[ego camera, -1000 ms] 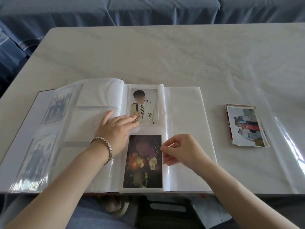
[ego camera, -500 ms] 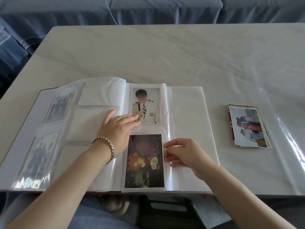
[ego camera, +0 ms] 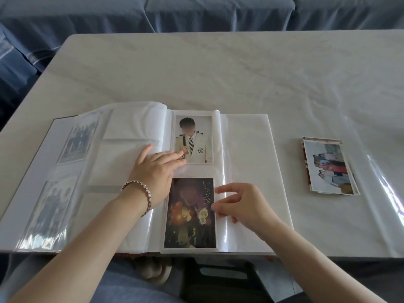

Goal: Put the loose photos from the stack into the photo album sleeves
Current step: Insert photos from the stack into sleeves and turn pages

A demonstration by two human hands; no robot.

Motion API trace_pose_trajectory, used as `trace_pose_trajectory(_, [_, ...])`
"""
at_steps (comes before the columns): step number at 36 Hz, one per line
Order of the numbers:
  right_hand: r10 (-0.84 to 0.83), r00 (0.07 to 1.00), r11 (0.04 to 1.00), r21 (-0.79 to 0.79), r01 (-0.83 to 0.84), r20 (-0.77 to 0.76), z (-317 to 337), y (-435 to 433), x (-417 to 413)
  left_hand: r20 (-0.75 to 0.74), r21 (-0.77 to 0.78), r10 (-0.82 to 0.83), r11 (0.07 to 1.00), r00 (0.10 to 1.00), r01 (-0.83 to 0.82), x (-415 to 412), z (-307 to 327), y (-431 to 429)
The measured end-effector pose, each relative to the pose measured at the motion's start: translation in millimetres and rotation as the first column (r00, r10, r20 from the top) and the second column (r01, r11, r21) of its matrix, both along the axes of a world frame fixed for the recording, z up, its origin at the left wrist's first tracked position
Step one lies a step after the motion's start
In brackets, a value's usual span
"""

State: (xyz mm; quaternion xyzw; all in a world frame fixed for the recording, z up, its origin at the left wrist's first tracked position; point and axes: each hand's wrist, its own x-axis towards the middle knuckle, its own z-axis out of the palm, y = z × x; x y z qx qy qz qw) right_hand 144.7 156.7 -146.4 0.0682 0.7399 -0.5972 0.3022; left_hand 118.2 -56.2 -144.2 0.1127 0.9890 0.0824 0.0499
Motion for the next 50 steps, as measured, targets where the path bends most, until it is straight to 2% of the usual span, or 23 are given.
trace_pose_trajectory(7, [0.027,1.000,0.999,0.027,-0.027,-0.002,-3,-1,0,0.008,-0.021,0.008,1.000,1.000,-0.008,0,1,1])
trace_pose_trajectory(13, [0.201,0.980,0.979,0.045,-0.201,0.015,4,12,-7,0.034,-0.093,0.071,0.993,0.997,-0.068,-2,3,13])
trace_pose_trajectory(15, [0.164,0.985,0.981,0.112,-0.158,-0.047,6,27,-12,0.030,-0.116,0.103,0.988,0.994,-0.098,-3,5,23])
trace_pose_trajectory(17, [0.067,0.978,0.964,0.266,-0.012,-0.198,5,47,-17,0.015,-0.114,0.108,0.988,0.994,-0.106,-3,6,34])
trace_pose_trajectory(19, [0.023,0.923,0.891,0.427,0.156,-0.385,7,69,-25,0.002,-0.086,0.071,0.994,0.998,-0.070,-3,7,44])
trace_pose_trajectory(21, [0.063,0.885,0.801,0.552,0.231,-0.462,8,91,-33,0.008,-0.036,0.015,0.999,1.000,-0.015,-3,6,53])
trace_pose_trajectory(26, [0.165,0.948,0.534,0.833,0.145,-0.271,-1,137,-54,0.078,0.064,-0.046,0.997,0.996,0.041,-3,2,71])
trace_pose_trajectory(30, [0.183,0.969,0.380,0.921,0.089,-0.169,-12,145,-58,0.104,0.022,-0.054,0.998,0.993,0.052,-5,-2,75])
trace_pose_trajectory(33, [0.254,0.951,0.317,0.944,0.088,-0.174,-18,141,-54,0.131,0.003,-0.057,0.998,0.990,0.057,-6,-4,74])
trace_pose_trajectory(35, [0.307,0.927,0.310,0.943,0.117,-0.216,-19,138,-51,0.133,-0.002,-0.055,0.998,0.990,0.056,-6,-4,72])
trace_pose_trajectory(39, [0.389,0.878,0.363,0.922,0.133,-0.280,-19,131,-43,0.125,-0.016,-0.050,0.998,0.991,0.053,-6,-5,70])
trace_pose_trajectory(44, [0.368,0.874,0.425,0.893,0.147,-0.318,-13,137,-38,0.114,-0.026,-0.051,0.998,0.992,0.054,-7,-5,71])
trace_pose_trajectory(50, [0.392,0.861,0.418,0.897,0.147,-0.324,-9,140,-38,0.113,-0.019,-0.045,0.999,0.993,0.047,-6,-4,71])
